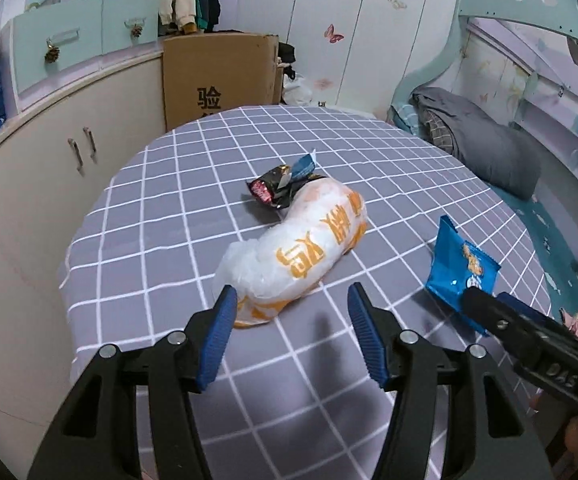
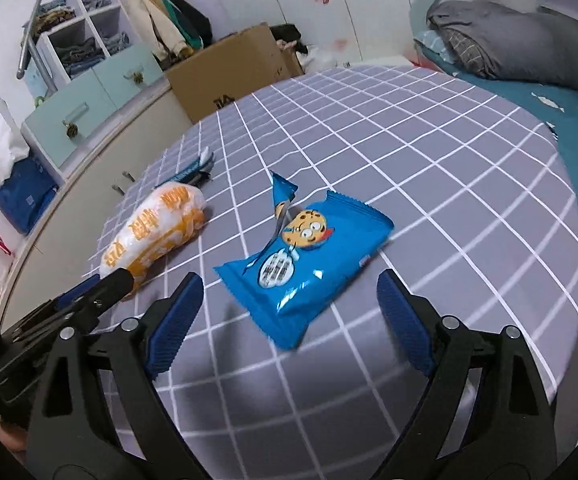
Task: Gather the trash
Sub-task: 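Grasp the white-orange bread bag with the left gripper while the right gripper grasps the blue cookie wrapper, then carry both items to the wastebasket and open both grippers over it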
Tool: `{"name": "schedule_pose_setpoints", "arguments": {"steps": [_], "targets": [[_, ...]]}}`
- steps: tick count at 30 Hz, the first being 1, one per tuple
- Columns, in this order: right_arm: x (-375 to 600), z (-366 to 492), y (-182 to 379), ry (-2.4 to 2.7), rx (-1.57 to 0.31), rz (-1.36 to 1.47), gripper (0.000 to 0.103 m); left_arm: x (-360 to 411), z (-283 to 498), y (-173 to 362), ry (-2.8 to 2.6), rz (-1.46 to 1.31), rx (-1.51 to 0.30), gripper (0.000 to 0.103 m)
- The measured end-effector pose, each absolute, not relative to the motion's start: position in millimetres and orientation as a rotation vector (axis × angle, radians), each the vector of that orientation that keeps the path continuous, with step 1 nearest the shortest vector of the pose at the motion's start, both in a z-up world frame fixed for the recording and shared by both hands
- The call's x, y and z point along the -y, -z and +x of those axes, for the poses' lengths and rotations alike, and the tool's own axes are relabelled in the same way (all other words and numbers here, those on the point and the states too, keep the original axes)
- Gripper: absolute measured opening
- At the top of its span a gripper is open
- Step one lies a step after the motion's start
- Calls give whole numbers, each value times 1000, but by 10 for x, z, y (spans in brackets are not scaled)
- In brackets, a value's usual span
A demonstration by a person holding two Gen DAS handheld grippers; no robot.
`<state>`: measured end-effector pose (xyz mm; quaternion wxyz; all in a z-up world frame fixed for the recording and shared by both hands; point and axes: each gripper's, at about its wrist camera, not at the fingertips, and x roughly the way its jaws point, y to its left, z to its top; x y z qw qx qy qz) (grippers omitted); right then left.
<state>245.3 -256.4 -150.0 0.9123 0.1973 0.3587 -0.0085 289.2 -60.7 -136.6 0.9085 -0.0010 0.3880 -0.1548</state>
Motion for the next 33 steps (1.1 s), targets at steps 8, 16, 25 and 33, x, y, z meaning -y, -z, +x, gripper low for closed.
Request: {"name": "schedule_pose_setpoints", "arguments": {"steps": [8,16,25,33], "targets": [[2529,2645,1480,22,-768,335,79,708,2977,1423,360,30,-828,5],[2467,2612,1474,6,-753,297,20,657,2766,1277,392,3,-734,0],[2189,2423,1142,-98,-659,297,15,282,2423,975,393,-108,-621,0],[1470,2320,866,-265,-617,246,15,-408,2043,792,290,-200,-530,0]]}}
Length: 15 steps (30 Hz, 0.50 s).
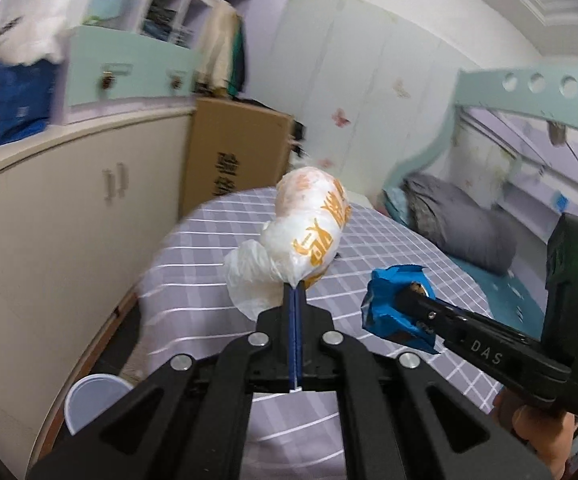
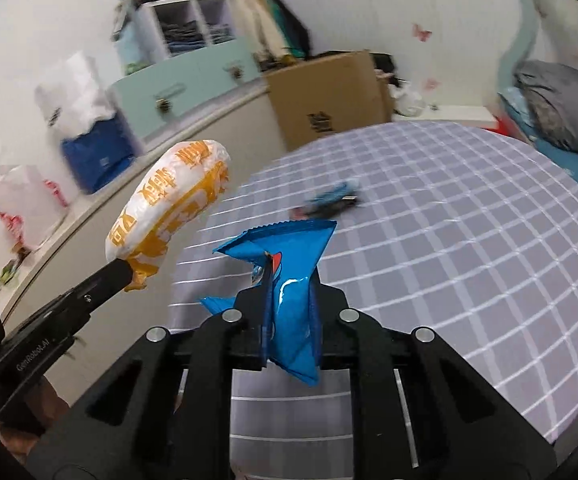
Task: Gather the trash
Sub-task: 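Carry both items to the wastebasket and open both grippers over it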
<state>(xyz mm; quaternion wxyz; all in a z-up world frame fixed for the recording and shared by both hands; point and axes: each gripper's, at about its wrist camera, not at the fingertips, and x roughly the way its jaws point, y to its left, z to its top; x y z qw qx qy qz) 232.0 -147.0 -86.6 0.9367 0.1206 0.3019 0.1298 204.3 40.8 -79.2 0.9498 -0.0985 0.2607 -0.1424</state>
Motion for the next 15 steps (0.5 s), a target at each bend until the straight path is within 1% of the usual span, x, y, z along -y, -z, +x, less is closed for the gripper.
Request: {"name": "schedule_pose_setpoints", "arguments": {"steps": [6,10,15], "targets": [[768,2337,881,-395,-645,175,15,-1146,1730,886,158,-281,-494,0],[298,2352,984,-469,-677,131,15,-1592,1643,1110,63,-319,-530,0],[-352,2347,1270,-563,-744,57,15,-2087,1555,1413,-20,-385,-580,0]]}}
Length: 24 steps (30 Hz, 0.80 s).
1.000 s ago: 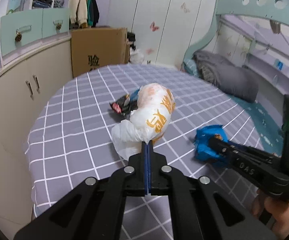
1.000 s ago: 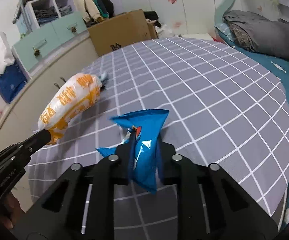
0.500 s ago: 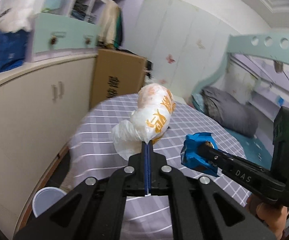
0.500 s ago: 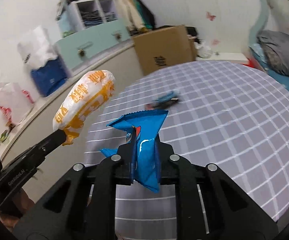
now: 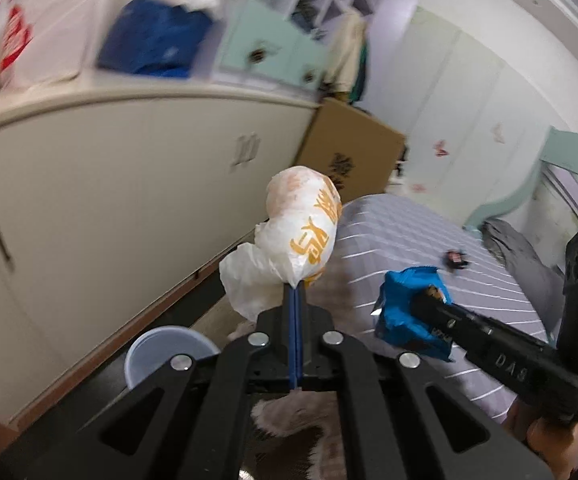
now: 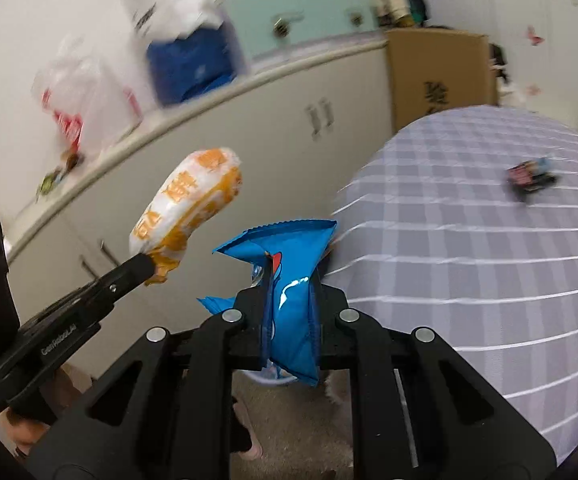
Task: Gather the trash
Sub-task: 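Carry both items to the wastebasket and open both grippers over it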
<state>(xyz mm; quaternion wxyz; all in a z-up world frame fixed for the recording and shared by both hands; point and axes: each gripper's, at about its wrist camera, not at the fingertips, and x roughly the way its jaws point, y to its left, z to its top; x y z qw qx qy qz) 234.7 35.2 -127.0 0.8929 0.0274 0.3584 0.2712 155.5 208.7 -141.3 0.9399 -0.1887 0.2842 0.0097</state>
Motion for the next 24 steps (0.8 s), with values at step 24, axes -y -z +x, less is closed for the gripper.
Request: {"name": "schedule_pose_setpoints", "arguments": {"steps": [24], "targets": [[-1467,2767,3402,-578,-1135,-85,15,-2939,2143,3672,-195,-623,-1139,0]]}}
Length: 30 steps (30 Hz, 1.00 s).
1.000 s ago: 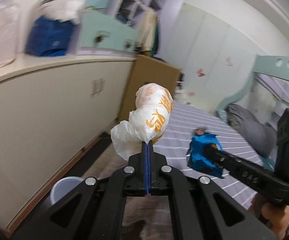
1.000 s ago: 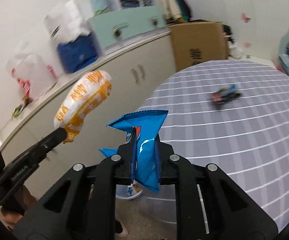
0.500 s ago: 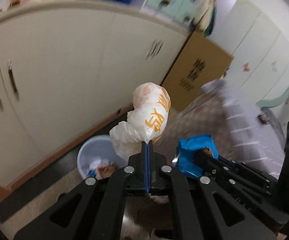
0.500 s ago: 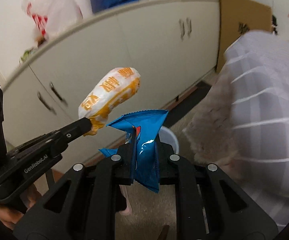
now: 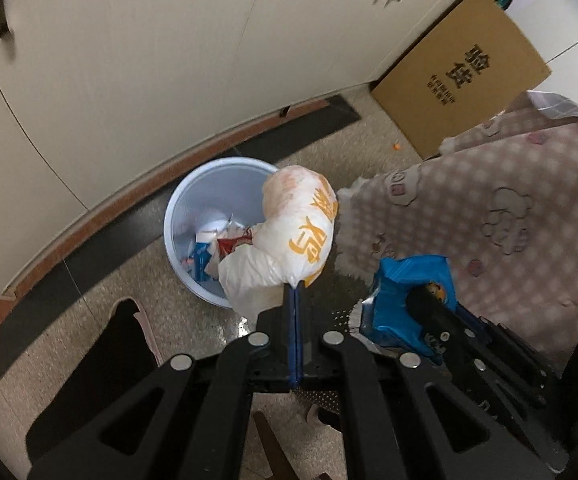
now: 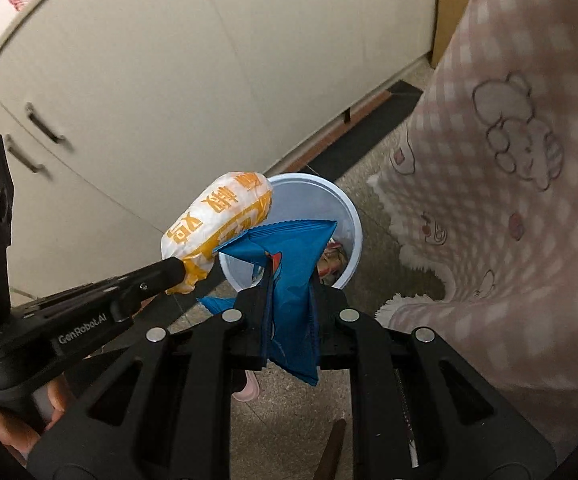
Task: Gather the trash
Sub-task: 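Carry both items to the wastebasket and open both grippers over it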
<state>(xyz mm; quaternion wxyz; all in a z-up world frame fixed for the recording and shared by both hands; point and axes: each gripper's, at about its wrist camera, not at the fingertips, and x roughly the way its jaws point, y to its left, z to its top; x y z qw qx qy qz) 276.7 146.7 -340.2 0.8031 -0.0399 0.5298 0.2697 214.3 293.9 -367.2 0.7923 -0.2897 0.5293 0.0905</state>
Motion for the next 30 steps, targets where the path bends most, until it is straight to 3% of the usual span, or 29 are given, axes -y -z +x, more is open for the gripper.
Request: {"name": "schedule_pose_setpoints", "arguments": {"steps": [10,12,13,14,30], "targets": [[-1529,2960,3647,-548,-1152,-43,15,-3092,2577,4010,-205,-657,-1159,4],[-1535,2983,3681,-546,-1158,-31,16,-3161,2622,4066,-198,-696,-1162,25],[-1545,2994,3709,-546,-1164,-32,16,-3193,2630,4097,-209,-711,-1164,43],[-1553,3009,3731,-547,-1169,-31,16,-3231,2615,4128,-230,-729,-1158,47],[-1660,2983,3812,-565,-1187,-34,18,-3375,2329,4235,-266,-811,-1168,53]]}}
